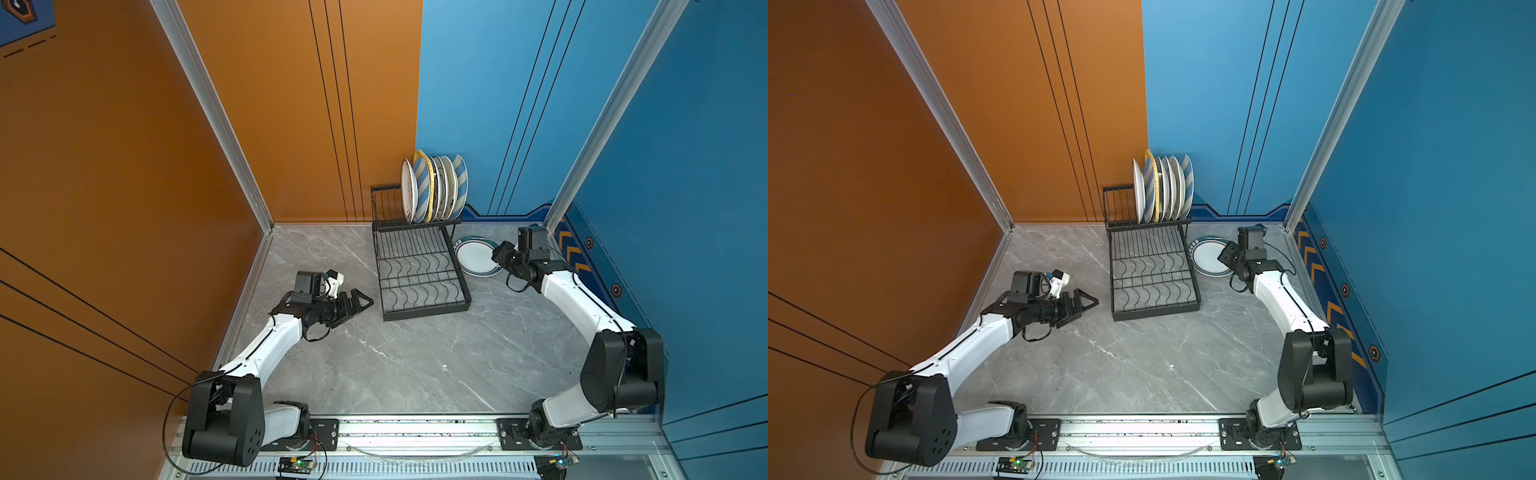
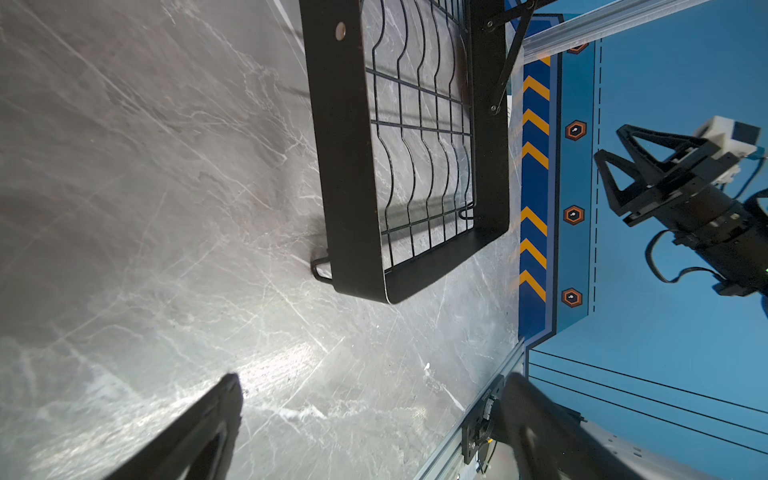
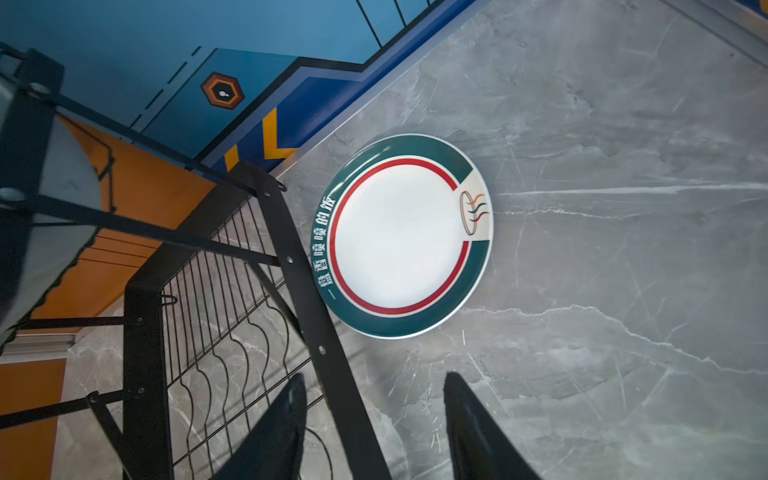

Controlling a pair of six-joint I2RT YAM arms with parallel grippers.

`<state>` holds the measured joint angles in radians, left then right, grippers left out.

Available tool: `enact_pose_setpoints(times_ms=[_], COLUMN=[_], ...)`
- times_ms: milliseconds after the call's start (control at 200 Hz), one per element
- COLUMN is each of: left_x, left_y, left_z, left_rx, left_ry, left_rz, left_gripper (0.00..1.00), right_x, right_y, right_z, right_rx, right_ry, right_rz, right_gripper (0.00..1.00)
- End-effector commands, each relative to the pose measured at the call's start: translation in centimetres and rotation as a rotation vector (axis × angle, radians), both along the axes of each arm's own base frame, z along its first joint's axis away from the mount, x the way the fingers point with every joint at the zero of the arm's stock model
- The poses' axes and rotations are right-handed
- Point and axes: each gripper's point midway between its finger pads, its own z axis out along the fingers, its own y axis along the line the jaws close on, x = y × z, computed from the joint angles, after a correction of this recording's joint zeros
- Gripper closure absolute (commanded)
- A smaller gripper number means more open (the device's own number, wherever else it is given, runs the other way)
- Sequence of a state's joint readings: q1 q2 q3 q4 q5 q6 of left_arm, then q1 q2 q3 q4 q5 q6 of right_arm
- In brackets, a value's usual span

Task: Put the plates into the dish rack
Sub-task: 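Grip the edge of the green-rimmed plate with the right gripper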

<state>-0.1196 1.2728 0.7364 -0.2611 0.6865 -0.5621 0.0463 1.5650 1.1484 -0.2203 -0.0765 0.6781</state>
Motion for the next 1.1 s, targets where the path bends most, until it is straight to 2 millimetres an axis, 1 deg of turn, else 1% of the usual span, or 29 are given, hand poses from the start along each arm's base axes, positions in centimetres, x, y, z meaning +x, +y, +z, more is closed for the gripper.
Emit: enact_pose_setpoints(times_ms=[0,245,400,465,571,871,1096], left_x=[0.7,0.8,0.7,0.9,0.9,1.2,1.6], left_y=[-0.1,-0.4,-0.5,-0.5,-0.5,-0.5,-0.6], left_z=[0.6,0.4,0.3,0.4,0.3,0.0,0.0], left_rx=[0.012,0.021,0.029,0.031,0.036,0.052,0.06], left_ry=[-0.018,-0.009,-0.004,-0.004,-0.002,0.006,0.005], left_rz=[0.008,0.015,0.021,0.026,0.034,0.046,0.047], left_gripper=[0.02,0.02,0.02,0.02,0.02,0.02,0.02], right_x=[1.1,2.9,4.3,4.5,4.9,6.0,6.7], right_y=[-0.1,-2.1,-2.6,-2.7,-3.0,-3.2,-3.1], right_z=[-2.2,-7.7,-9.8,-10.7,-11.7,-13.1,-14.1], right_rx=[0.119,0.293,0.375,0.405,0.438,0.505,0.546], right_ry=[0.01,0.048,0.046,0.051,0.055,0.057,0.045], right_rz=[-0.003,-0.074,-0.09,-0.102,-0.117,-0.14,-0.16], right_gripper=[0.45,0.46,0.47,0.47,0.48,0.5,0.56])
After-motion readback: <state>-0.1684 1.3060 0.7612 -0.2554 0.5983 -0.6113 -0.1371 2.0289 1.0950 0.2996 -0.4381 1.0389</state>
